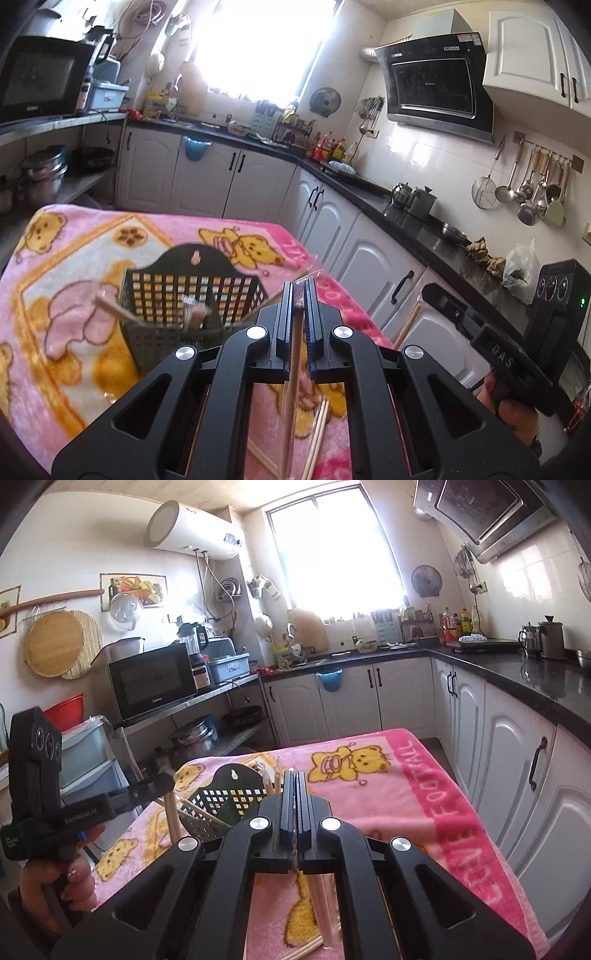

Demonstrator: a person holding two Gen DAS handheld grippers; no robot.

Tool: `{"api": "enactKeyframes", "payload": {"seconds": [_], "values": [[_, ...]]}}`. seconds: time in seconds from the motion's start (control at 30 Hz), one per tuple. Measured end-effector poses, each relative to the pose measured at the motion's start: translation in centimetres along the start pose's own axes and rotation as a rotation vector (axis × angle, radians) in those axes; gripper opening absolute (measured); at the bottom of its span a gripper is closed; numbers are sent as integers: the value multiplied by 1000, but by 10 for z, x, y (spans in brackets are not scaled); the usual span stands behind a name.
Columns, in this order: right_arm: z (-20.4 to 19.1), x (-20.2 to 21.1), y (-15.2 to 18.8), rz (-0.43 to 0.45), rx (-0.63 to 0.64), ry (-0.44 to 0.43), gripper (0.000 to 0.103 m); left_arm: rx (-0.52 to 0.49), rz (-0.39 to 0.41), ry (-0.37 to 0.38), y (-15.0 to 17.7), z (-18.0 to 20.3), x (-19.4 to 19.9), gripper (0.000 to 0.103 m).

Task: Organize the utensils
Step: 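Lift the chopsticks with both tools and carry them above the green caddy, then lower the chopsticks into the caddy and open both tools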

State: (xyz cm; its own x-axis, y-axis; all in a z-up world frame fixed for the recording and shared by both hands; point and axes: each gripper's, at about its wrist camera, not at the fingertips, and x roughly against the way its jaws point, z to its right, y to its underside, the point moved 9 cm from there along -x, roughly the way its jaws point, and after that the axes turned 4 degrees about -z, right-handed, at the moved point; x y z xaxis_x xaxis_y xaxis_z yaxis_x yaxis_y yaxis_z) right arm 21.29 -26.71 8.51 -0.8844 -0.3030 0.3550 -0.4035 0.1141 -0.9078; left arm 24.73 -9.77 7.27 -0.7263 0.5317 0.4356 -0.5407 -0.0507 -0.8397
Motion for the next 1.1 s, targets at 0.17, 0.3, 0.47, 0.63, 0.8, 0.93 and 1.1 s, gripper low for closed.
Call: {"api": "enactKeyframes", "payload": {"seconds": [0.17, 0.3, 0.47, 0.63, 0.8, 0.93, 1.1], "values": [[-7, 0, -10, 11, 23, -14, 1, -21, 40, -12, -23, 3, 1, 3], [-19, -1, -19, 14, 32, -55, 2, -26, 70, -20, -43, 3, 2, 3], [-40, -1, -36, 35, 79, -82, 1, -37, 116, -39, -66, 7, 4, 3], [-62, 0, -57, 63, 113, -128, 1, -46, 163, -59, -92, 6, 8, 3], [-77, -6, -78, 79, 139, -151, 1, -54, 225, -99, -118, 1, 16, 3], [-86, -18, -91, 83, 150, -157, 1, -53, 258, -134, -136, -5, 18, 3], [-89, -35, -105, 86, 143, -160, 1, -51, 293, -176, -152, -15, 17, 3]]}}
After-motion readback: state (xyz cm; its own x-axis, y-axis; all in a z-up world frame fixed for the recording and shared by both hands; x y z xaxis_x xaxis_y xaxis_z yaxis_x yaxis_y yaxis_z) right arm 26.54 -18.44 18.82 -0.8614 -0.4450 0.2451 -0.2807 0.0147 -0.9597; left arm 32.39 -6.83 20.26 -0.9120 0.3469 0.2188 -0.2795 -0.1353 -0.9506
